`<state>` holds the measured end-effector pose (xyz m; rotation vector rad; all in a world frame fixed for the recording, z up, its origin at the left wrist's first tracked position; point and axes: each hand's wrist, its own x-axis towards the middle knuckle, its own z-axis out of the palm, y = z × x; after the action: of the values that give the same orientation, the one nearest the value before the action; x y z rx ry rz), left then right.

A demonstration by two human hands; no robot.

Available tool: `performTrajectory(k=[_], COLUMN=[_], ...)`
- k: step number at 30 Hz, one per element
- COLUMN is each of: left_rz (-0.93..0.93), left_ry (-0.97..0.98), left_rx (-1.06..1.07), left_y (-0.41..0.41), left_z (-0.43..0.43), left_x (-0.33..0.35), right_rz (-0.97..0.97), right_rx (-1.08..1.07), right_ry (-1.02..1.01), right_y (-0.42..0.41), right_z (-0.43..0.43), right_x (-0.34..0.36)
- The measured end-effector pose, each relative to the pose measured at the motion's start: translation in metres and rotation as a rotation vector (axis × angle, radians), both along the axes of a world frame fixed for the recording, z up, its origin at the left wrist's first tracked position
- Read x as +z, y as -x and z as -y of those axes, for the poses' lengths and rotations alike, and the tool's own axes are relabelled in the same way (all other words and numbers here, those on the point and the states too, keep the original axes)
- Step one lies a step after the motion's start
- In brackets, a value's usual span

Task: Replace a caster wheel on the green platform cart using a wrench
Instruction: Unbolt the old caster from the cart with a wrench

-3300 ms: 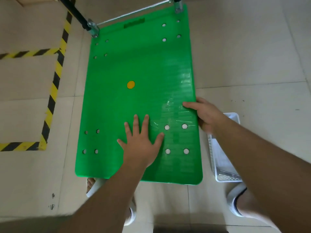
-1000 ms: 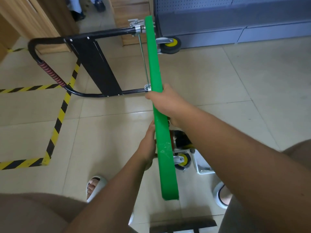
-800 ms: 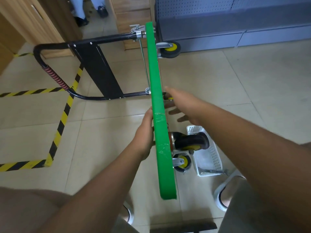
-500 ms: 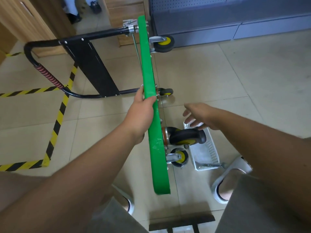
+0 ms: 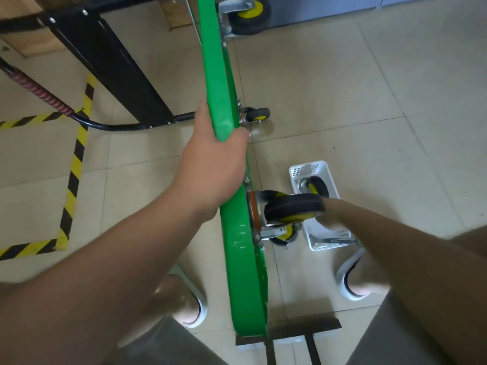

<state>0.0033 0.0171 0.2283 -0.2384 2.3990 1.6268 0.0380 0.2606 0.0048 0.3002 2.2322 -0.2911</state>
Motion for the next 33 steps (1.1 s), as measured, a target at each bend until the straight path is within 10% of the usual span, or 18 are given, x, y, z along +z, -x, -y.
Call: performTrajectory(k=[20,33], left_rz=[-0.002,0.007], left_ry=[0.004,-0.078], left_rx=[-0.024,-0.004], left_y=[0.001,0.000], left_z=[0.001,-0.001], left_x=[0.004,0.006], right_rz=[0.157,0.040], right_rx=[0.380,0.158], right_ry=[-0.290,-0.289], right_y=[-0.042,-0.012], right_z=[-0.005,0.003], right_x=[-0.057,-0.015])
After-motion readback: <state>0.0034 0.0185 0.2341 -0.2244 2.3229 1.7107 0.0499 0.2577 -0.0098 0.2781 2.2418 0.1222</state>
